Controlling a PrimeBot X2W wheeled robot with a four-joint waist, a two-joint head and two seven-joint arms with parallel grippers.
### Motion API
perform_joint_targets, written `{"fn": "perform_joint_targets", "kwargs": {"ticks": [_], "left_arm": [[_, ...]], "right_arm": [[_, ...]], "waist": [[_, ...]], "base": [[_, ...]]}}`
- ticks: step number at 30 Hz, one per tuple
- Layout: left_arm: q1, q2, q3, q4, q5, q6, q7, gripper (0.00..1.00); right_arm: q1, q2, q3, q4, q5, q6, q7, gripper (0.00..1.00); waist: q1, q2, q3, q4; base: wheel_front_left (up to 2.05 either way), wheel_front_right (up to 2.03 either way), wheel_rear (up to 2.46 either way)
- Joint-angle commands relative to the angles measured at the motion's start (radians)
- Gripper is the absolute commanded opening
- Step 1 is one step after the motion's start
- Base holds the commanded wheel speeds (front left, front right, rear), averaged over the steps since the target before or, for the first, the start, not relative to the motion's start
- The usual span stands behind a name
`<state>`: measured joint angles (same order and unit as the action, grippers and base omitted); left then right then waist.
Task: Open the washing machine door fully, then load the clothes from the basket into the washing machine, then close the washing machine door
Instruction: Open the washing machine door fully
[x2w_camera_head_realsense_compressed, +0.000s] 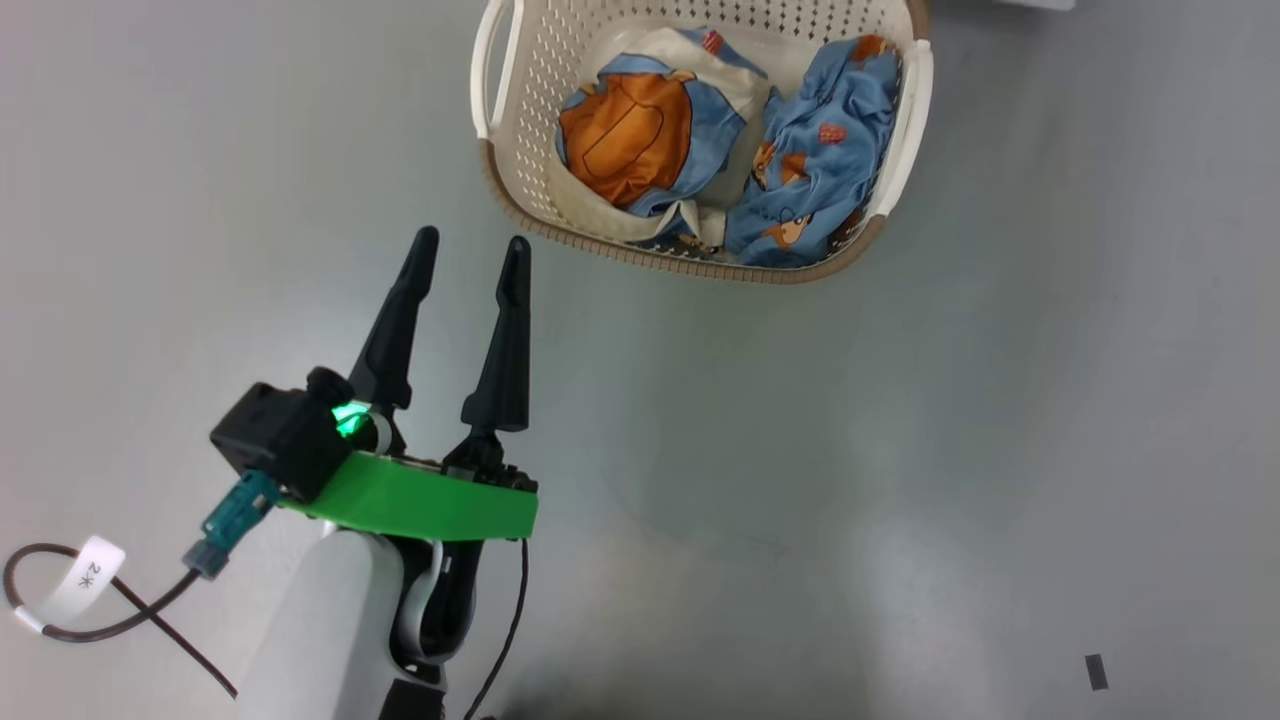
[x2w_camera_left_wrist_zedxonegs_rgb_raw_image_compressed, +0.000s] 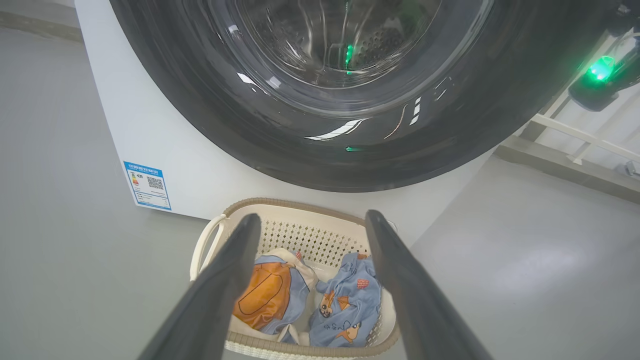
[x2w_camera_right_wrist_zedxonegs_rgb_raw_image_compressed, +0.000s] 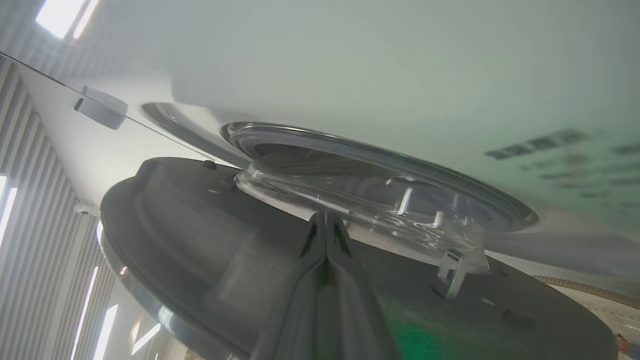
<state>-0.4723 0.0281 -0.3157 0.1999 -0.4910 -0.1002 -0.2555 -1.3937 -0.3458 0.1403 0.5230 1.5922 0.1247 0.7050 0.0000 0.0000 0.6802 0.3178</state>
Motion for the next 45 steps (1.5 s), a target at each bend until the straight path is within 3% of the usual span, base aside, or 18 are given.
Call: {"fn": "perform_joint_targets", "kwargs": {"ticks": [1, 45], "left_arm": [[0.022, 0.022, 0.038, -0.023, 0.012, 0.006, -0.006, 1.0], [0.21, 0.022, 0.171, -0.005, 0.133, -0.003, -0.006, 1.0]], "right_arm": [[0.039, 0.044, 0.022, -0.037, -0.012, 0.006, 0.022, 0.0], [0.467, 0.199, 0.121, -0.124, 0.019, 0.006, 0.152, 0.0]], "waist": [[0.0, 0.0, -0.023, -0.009], [0.0, 0.0, -0.318, -0.029]], "base": [[0.0, 0.0, 0.0], [0.0, 0.0, 0.0]]}}
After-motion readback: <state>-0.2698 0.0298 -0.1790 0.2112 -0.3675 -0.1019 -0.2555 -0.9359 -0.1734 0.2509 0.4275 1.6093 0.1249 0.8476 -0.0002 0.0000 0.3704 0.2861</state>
